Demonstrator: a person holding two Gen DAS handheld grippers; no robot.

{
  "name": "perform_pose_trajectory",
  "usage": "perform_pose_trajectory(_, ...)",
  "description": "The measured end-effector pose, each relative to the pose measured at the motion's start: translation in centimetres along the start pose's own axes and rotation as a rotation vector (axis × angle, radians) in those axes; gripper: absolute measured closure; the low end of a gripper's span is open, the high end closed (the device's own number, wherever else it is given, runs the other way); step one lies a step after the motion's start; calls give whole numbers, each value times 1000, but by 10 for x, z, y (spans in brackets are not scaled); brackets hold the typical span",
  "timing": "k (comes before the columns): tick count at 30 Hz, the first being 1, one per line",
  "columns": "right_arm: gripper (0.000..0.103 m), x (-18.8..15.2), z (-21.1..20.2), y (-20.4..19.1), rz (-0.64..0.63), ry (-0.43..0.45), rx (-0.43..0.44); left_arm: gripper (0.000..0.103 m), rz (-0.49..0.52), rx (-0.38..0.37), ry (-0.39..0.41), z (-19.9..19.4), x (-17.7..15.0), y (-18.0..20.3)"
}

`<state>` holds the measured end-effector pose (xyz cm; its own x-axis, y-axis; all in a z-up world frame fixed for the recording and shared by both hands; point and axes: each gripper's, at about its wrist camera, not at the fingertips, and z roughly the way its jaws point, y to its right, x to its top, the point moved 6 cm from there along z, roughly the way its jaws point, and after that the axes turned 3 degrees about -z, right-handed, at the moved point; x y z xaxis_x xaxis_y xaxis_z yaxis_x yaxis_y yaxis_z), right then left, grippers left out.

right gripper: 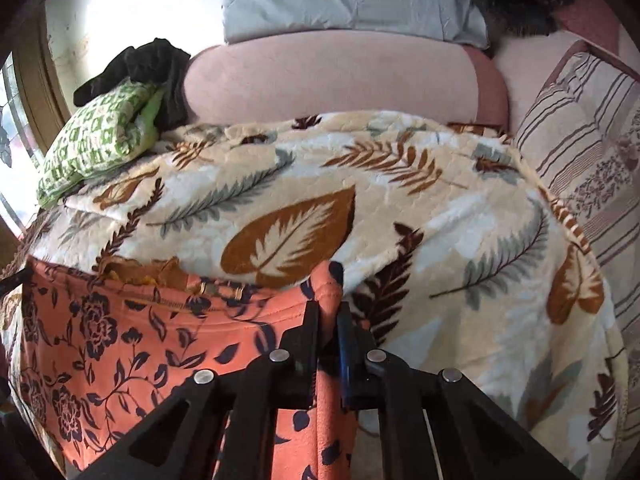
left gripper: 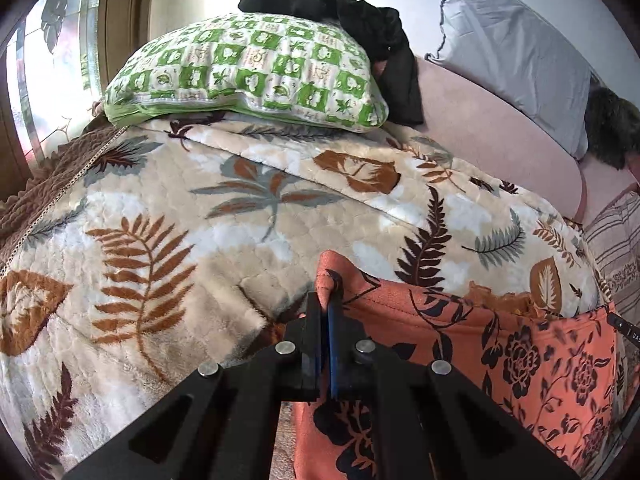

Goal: Fold small clothes

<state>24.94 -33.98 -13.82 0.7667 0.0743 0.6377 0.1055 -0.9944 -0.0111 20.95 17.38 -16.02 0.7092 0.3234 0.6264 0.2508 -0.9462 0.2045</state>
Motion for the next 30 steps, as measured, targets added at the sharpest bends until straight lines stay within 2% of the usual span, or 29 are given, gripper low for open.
perform_pose_trajectory(2, 94, 0, 25, 16, 50, -32, -9, 100, -31, 33, -109, 33, -16, -10)
perform_pose_trajectory(3, 93, -7, 44, 20, 79, -70, 34, 96, -45, 47, -164, 47, -24, -13)
perform_pose_trajectory(4, 91, -15, 62, 25, 121, -114, 68, 92, -47, 53, -154, 48, -25, -15)
perform_pose_trajectory(5, 77, -26, 74, 29, 165, -163, 57, 90, -45, 57, -127, 41, -21, -14)
perform_pose_trajectory(6, 53, -33, 78, 33, 198, -188, 42, 75, -46, 57, -108, 33, -19, -14)
perform_pose_trajectory(7, 44, -36, 71, 37, 225, -159, 45, 65, -51, 44, -88, 24, -15, -15)
perform_pose_trajectory(8, 32, -37, 60, 40, 244, -114, 65, 61, -49, 42, -69, 13, -13, -15)
perform_pose_trajectory(9, 28, -37, 48, 43, 256, -85, 76, 59, -41, 39, -49, 1, -10, -15)
perform_pose_trajectory(11, 28, -39, 17, 55, 302, -42, 65, 59, -24, 10, -13, -30, -11, -11)
perform_pose_trajectory(12, 28, -40, -1, 60, 339, -9, 94, 57, -12, -13, 2, -46, -15, -7)
perform_pose_trajectory(13, 28, -43, -20, 61, 377, 16, 150, 50, 5, -40, 10, -61, -21, -1)
perform_pose_trajectory(16, 22, -58, -69, 40, 455, 24, 399, 35, 72, -97, 28, -97, -51, 23)
perform_pose_trajectory(18, 13, -76, -88, 15, 507, 1, 588, 30, 102, -116, 1, -104, -78, 37)
perform_pose_trajectory(20, 13, -101, -92, -9, 557, -49, 735, 30, 114, -117, -50, -98, -104, 46)
perform_pose_trajectory(21, 13, -116, -87, -17, 583, -71, 756, 30, 113, -97, -89, -90, -117, 48)
perform_pose_trajectory(22, 13, -132, -75, -20, 612, -103, 742, 30, 112, -62, -135, -80, -130, 48)
perform_pose_trajectory(24, 17, -172, -39, -15, 676, -219, 616, 30, 139, 26, -229, -55, -152, 45)
perform_pose_trajectory(25, 18, -180, -32, -9, 737, -210, 618, 30, 150, 62, -245, -50, -160, 42)
perform_pose_trajectory(26, 18, -177, -39, -6, 773, -168, 628, 30, 163, 68, -221, -52, -161, 43)
perform_pose_trajectory(28, 16, -164, -58, -10, 727, -139, 578, 30, 178, 80, -201, -57, -162, 47)
perform_pose_trajectory(30, 16, -148, -77, -23, 651, -98, 611, 30, 181, 83, -208, -58, -163, 48)
